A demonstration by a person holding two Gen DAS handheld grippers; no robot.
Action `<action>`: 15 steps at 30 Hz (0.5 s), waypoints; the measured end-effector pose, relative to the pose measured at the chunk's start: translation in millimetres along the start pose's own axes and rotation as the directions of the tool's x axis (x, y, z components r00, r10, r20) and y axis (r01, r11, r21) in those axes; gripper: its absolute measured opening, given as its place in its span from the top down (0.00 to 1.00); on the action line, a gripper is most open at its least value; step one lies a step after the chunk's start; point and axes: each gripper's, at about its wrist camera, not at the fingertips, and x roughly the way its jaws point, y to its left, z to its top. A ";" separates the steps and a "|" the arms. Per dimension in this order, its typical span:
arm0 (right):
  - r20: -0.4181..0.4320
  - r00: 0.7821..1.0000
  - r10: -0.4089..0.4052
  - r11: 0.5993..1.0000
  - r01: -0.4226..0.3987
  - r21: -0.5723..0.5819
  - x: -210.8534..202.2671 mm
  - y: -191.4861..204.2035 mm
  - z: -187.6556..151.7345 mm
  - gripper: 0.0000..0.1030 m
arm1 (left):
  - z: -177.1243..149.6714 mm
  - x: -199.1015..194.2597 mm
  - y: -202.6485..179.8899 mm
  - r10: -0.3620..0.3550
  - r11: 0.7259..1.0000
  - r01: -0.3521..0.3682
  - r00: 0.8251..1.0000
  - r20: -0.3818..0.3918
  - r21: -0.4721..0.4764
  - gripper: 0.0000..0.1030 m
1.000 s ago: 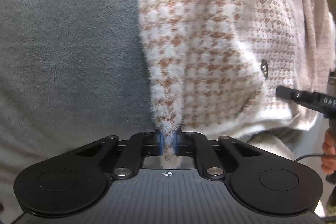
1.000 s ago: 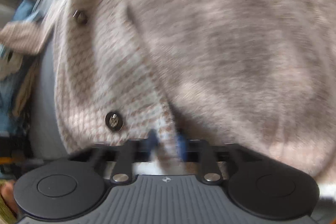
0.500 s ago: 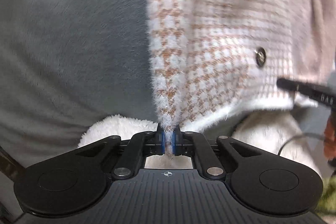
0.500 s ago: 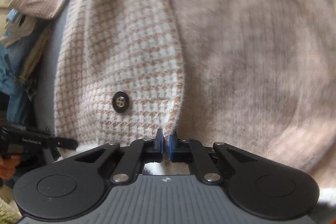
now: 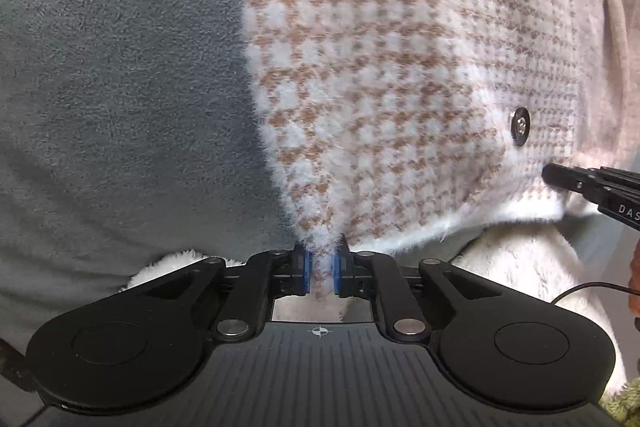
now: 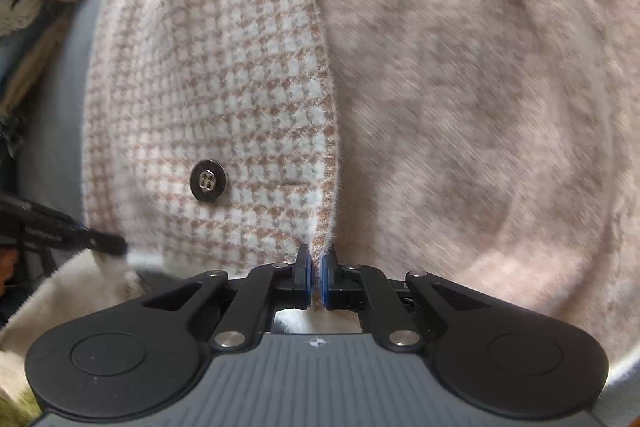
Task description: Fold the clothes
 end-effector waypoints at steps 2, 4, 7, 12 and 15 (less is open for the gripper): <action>0.035 0.999 -0.017 0.999 0.018 -0.027 -13.9 7.1 0.4 0.97 | -2.4 -2.9 -4.2 -0.010 1.000 0.009 1.000 0.011 0.017 0.87; 0.059 0.998 -0.031 0.998 0.033 -0.047 -25.0 12.7 1.6 0.97 | -4.4 -4.0 -7.2 -0.019 0.999 0.019 1.000 0.019 0.028 0.86; 0.045 0.997 -0.068 0.996 0.070 -0.059 -19.6 12.6 0.9 0.97 | -5.0 0.7 -8.7 -0.021 0.999 0.021 1.000 0.017 0.026 0.83; -0.006 0.992 -0.122 0.991 0.122 -0.050 -5.6 10.5 8.8 0.85 | -1.9 3.7 -10.6 -0.031 0.999 0.031 1.000 0.003 -0.008 0.78; 0.018 0.996 -0.090 0.994 0.091 -0.061 -27.9 10.4 19.9 0.83 | -1.8 4.3 -12.3 -0.046 0.999 0.046 0.999 0.001 -0.029 0.76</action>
